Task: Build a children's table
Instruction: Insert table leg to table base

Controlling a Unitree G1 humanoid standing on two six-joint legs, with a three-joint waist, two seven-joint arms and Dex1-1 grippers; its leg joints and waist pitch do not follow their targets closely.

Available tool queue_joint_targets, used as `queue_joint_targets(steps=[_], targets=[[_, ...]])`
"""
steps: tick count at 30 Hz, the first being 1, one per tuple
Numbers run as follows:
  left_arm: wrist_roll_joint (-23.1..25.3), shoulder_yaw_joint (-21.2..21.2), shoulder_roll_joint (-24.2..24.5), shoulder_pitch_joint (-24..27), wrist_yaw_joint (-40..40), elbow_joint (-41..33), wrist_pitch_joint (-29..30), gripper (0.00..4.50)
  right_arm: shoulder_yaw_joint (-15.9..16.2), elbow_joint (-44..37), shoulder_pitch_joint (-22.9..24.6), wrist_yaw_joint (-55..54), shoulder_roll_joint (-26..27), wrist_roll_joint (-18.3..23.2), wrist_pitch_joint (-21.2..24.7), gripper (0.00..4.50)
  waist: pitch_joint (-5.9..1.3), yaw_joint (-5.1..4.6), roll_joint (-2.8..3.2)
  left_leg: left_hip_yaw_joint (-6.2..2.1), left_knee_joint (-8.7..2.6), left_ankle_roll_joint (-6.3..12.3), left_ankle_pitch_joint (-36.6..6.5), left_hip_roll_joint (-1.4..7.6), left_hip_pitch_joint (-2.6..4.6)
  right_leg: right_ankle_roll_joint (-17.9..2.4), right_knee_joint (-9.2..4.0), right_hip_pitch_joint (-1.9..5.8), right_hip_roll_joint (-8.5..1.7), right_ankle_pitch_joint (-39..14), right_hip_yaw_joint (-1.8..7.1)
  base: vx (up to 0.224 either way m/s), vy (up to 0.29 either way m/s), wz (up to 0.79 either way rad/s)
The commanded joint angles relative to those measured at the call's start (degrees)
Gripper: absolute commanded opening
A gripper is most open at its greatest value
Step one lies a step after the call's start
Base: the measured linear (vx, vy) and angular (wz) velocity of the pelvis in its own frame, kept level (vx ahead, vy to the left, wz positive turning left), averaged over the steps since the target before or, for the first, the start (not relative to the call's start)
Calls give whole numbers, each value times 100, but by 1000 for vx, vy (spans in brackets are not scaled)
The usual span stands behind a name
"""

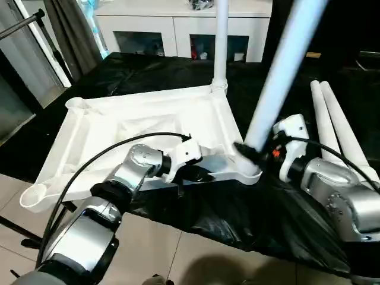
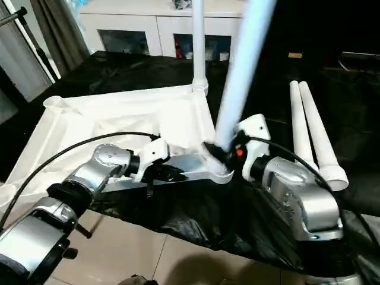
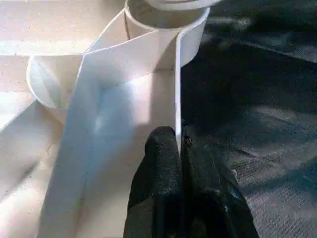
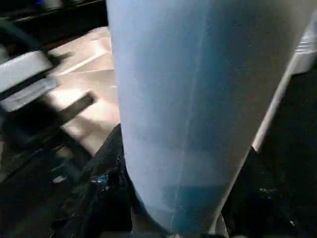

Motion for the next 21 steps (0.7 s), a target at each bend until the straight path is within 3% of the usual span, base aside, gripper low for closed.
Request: queue_joint_targets(steps=[1, 2, 3, 5, 6, 7, 9, 10, 11, 15, 17, 21], targets=[[16, 167, 322, 162, -127, -112, 142, 0, 112, -95, -107, 202, -63, 39, 56, 191, -408, 45, -145, -41, -347, 127, -899, 91, 39, -1321, -436, 373, -354, -637, 142, 0, 0, 0], [-11, 201, 421, 257, -192, -245, 153, 0, 145, -25, -146, 249, -82, -4, 22, 191, -402, 32, -214, -26, -349, 142, -901, 87, 37, -1299, -458, 365, -345, -695, 144, 0, 0, 0], [-20, 220, 513, 347, -233, -372, 141, 0, 177, 60, -191, 290, -87, -35, 2, 191, -404, 32, -193, -39, -357, 130, -904, 96, 41, -1290, -437, 353, -361, -830, 140, 0, 0, 0], [-36, 238, 609, 452, -268, -531, 148, 0, 235, 163, -240, 335, -95, -90, -40, 191, -396, 12, -203, -35, -363, 122, -948, 106, 51, -1273, -448, 332, -361, -959, 143, 0, 0, 0], [-76, 261, 686, 553, -315, -712, 189, 0, 326, 262, -291, 375, -115, -163, -96, 191, -384, -1, -236, -29, -375, 98, -1017, 114, 68, -1265, -457, 303, -355, -1112, 141, 0, 0, 0], [-89, 267, 705, 584, -326, -772, 207, 0, 344, 299, -310, 377, -104, -173, -98, 191, -382, -8, -219, -34, -385, 80, -1049, 128, 74, -1268, -453, 296, -364, -1144, 140, 0, 0, 0], [-148, 313, 805, 774, -380, -1153, 342, 0, 497, 533, -441, 449, -80, -216, -97, 191, -364, -29, -309, -22, -400, 76, -1075, 131, 65, -1249, -466, 293, -365, -1206, 143, 0, 0, 0], [-148, 313, 805, 774, -380, -1153, 342, 0, 497, 533, -441, 449, -80, -216, -97, 191, -369, -20, -273, -21, -392, 72, -1068, 134, 81, -1239, -459, 276, -371, -1215, 150, 0, 0, 0], [-156, 343, 809, 803, -348, -1208, 379, 0, 544, 589, -468, 480, -74, -237, -117, 191, -371, -18, -306, -13, -391, 82, -1053, 135, 81, -1237, -462, 275, -370, -1194, 150, 0, 0, 0], [-172, 407, 806, 907, -292, -1406, 504, 0, 622, 804, -555, 582, 20, -281, -181, 191, -375, 1, -325, -12, -383, 105, -920, 130, 63, -1244, -427, 289, -373, -963, 152, 0, 0, 0], [-175, 401, 793, 931, -268, -1464, 545, 0, 669, 900, -587, 605, 53, -307, -224, 191, -375, 2, -298, -12, -380, 104, -933, 124, 66, -1256, -431, 283, -377, -957, 152, 0, 0, 0], [-190, 412, 761, 950, -250, -1532, 595, 0, 706, 1042, -632, 584, 129, -341, -304, 191, -374, -4, -302, -9, -384, 82, -959, 120, 67, -1263, -433, 285, -360, -926, 150, 0, 0, 0]])
